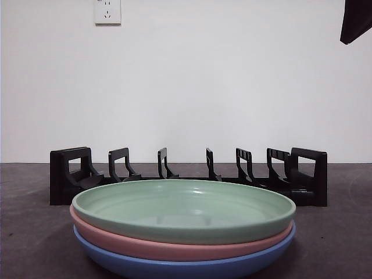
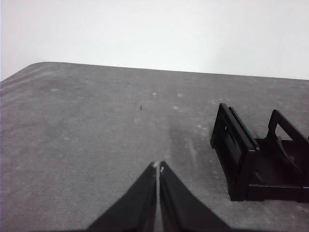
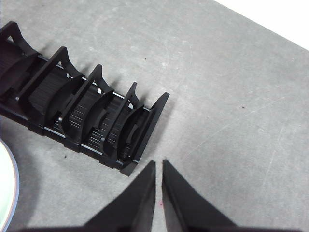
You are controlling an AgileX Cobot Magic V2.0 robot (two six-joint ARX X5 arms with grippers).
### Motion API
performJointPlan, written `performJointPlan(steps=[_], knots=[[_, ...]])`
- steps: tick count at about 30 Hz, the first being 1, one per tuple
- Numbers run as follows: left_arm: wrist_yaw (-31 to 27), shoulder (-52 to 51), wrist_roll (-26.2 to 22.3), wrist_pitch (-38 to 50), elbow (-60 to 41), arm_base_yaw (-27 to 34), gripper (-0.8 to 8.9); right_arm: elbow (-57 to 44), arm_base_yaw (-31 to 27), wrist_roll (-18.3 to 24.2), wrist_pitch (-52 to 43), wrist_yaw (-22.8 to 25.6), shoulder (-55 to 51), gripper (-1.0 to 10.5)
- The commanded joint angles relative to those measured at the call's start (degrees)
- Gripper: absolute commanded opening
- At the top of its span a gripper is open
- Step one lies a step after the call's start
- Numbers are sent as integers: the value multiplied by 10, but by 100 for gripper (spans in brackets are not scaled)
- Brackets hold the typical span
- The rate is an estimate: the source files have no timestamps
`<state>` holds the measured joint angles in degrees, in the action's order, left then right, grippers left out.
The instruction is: Place the plate
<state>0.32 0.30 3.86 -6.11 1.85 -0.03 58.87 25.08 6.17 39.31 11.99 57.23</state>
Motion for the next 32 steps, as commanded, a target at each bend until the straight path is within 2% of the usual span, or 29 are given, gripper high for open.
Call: performJointPlan(steps=[1,10,13,15,18,23,27,32], knots=[[2,-1,-1,11,-11,0,8,5,3,0,-6,0,3,19],[2,-1,-1,11,-11,0,8,5,3,0,-7,0,3,19],[2,-1,-1,11,-11,0,8,5,2,34,-11,11,-11,19],[2,0,-1,10,-11,0,8,-7,-8,26,-27,12,-37,19],[2,-1,-1,10,-11,0,8,-79,-46,11,-105,11,-109,19],[2,-1,-1,10,-11,0,8,-281,-131,-30,-236,9,-280,19],[2,-1,-1,10,-11,0,8,-409,-185,-61,-279,-17,-389,19],[2,-1,-1,10,-11,0,8,-500,-231,-62,-282,-45,-494,19]])
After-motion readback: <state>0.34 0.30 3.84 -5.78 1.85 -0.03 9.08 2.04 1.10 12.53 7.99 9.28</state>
